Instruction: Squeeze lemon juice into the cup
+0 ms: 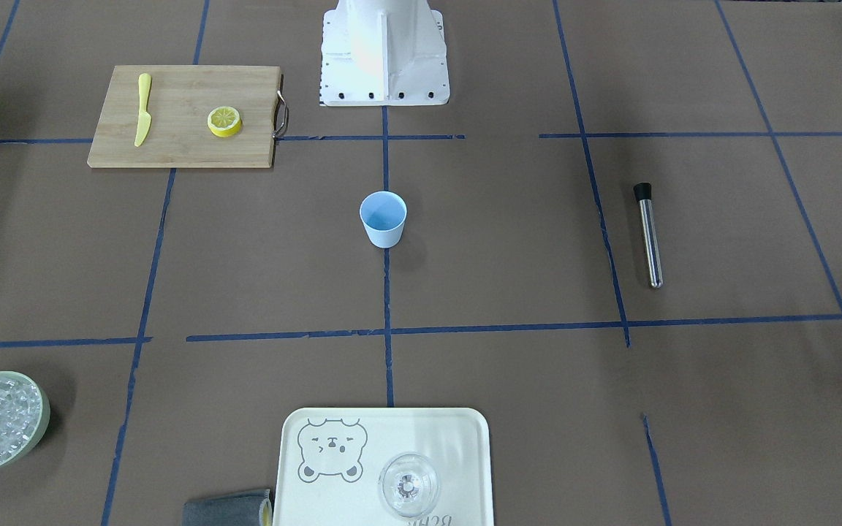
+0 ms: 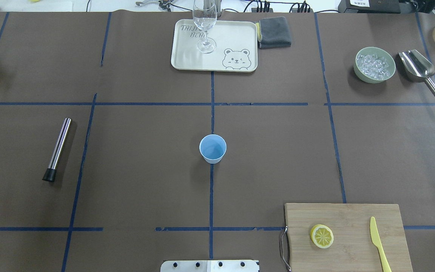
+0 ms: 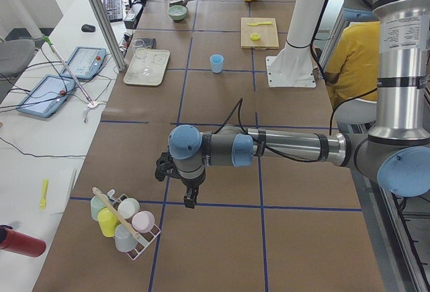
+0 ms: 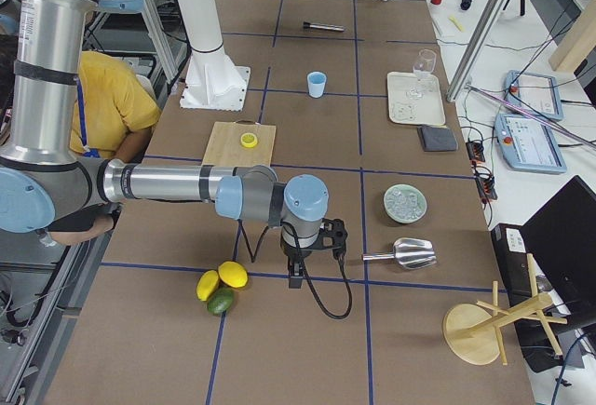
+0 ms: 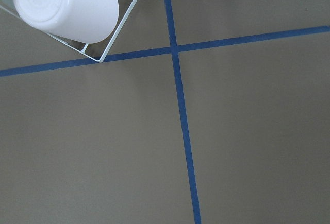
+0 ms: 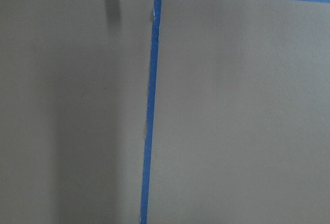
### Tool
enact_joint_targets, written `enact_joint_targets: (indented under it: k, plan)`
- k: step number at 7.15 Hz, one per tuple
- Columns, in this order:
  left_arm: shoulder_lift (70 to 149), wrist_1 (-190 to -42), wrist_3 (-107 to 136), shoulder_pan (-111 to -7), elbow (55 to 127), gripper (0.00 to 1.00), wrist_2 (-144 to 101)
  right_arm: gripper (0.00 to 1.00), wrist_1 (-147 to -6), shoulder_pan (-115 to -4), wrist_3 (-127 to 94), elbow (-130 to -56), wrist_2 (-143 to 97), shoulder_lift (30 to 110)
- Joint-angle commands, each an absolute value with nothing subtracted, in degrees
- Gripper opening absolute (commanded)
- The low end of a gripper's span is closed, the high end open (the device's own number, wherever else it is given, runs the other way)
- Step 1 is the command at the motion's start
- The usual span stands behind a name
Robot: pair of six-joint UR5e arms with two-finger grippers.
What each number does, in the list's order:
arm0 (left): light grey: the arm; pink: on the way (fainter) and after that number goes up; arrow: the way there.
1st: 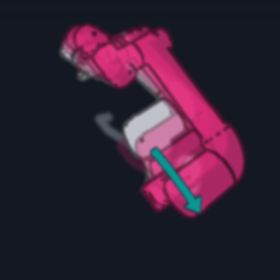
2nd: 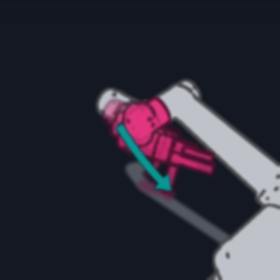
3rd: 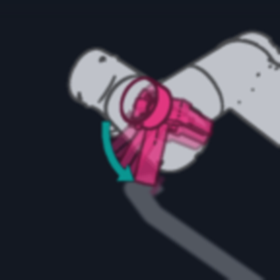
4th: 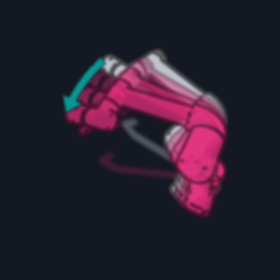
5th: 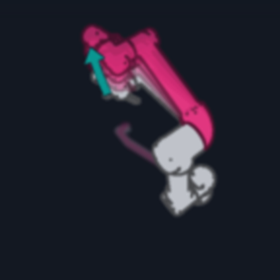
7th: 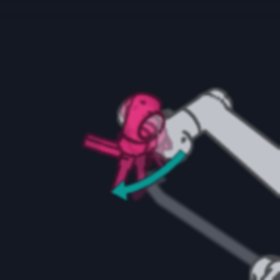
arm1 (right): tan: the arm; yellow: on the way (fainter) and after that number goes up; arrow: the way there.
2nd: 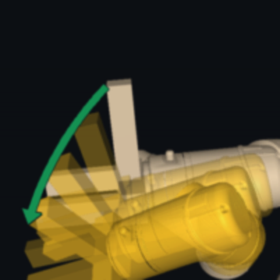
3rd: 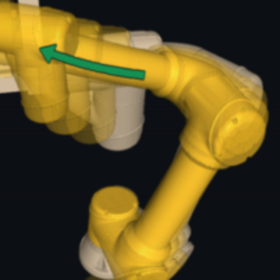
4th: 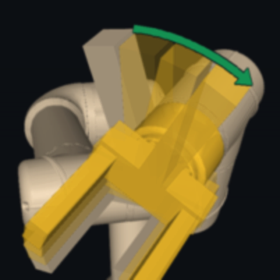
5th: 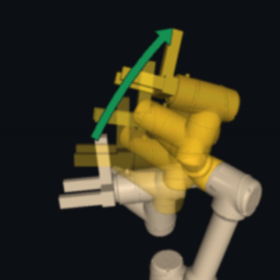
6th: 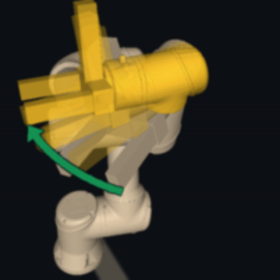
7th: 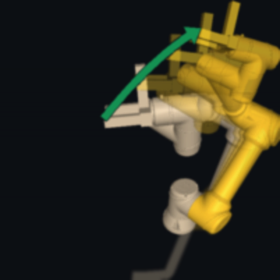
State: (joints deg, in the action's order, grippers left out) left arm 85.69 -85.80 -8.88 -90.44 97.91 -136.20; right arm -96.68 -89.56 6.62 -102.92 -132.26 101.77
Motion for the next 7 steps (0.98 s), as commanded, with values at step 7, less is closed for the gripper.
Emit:
enact_joint_targets:
  k: [7]
  plan:
    - [85.2, -85.8, -9.1, -90.4, 97.6, 1.00, -136.1, 1.00, -87.5, -89.4, 6.5, -103.5, -132.1, 101.0]
